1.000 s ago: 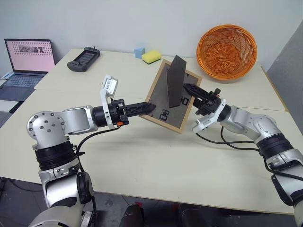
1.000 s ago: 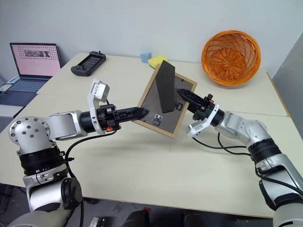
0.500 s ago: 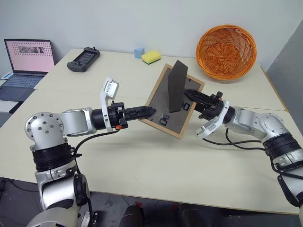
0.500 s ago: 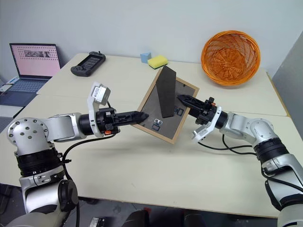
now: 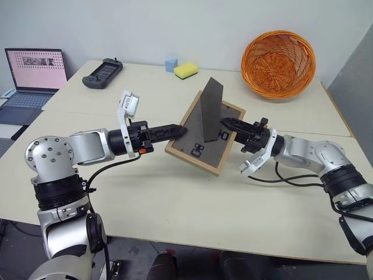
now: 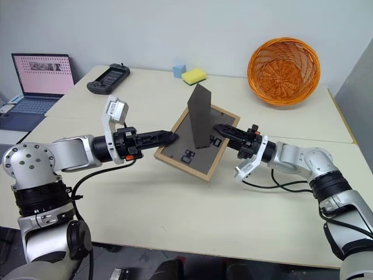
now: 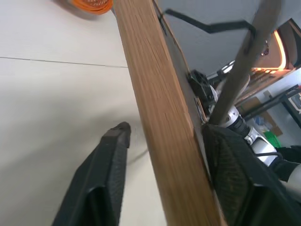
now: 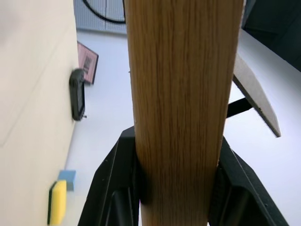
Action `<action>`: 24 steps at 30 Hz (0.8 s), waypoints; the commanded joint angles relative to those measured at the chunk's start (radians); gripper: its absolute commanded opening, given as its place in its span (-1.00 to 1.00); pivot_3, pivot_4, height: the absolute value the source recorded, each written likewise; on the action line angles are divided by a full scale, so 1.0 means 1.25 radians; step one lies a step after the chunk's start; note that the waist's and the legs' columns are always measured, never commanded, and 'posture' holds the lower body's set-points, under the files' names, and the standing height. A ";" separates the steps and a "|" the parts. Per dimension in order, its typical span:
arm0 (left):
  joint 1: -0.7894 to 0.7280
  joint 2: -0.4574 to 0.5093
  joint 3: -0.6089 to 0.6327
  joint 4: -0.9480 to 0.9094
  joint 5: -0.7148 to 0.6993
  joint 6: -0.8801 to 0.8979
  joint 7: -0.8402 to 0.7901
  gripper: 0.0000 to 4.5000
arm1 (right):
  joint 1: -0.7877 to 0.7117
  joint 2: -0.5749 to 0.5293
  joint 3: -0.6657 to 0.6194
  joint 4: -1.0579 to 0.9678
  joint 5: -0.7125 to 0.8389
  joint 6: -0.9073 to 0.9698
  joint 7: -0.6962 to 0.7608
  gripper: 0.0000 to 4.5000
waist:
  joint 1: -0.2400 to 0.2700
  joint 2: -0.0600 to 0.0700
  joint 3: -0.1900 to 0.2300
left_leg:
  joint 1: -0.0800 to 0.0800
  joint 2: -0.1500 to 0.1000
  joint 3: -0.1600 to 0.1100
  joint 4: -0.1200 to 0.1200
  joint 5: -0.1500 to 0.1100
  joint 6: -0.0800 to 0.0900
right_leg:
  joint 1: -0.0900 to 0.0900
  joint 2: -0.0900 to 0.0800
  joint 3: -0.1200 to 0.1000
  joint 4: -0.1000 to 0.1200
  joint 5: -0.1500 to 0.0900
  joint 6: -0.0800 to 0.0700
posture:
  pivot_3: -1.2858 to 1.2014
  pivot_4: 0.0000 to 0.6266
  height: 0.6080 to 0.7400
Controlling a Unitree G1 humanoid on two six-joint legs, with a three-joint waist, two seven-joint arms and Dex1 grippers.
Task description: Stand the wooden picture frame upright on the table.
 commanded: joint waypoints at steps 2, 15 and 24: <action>-0.003 0.024 -0.012 -0.036 -0.004 -0.021 -0.011 0.46 | -0.023 0.001 -0.021 -0.009 0.025 -0.006 -0.003 -0.35 | 0.000 0.000 0.000 | 0.000 0.000 0.000 0.000 0.000 0.000 | 0.000 0.000 0.000 0.000 0.000 0.000 | 0.03 -0.52 1.00; 0.197 0.149 0.048 -0.285 0.076 -0.300 -0.149 0.46 | -0.034 0.050 -0.058 0.124 0.280 -0.004 0.196 -0.35 | -0.008 0.000 0.000 | 0.000 0.001 0.000 0.000 0.000 0.000 | 0.001 0.000 0.000 -0.001 0.000 0.000 | 0.03 -0.52 1.00; 0.357 0.155 0.073 -0.465 0.016 -0.372 -0.120 0.46 | 0.045 0.235 -0.127 -0.074 1.039 0.501 0.829 -0.35 | -0.015 0.000 0.000 | 0.002 0.002 -0.001 0.000 -0.001 0.001 | 0.004 0.000 -0.001 -0.001 0.000 0.000 | 0.03 -0.52 1.00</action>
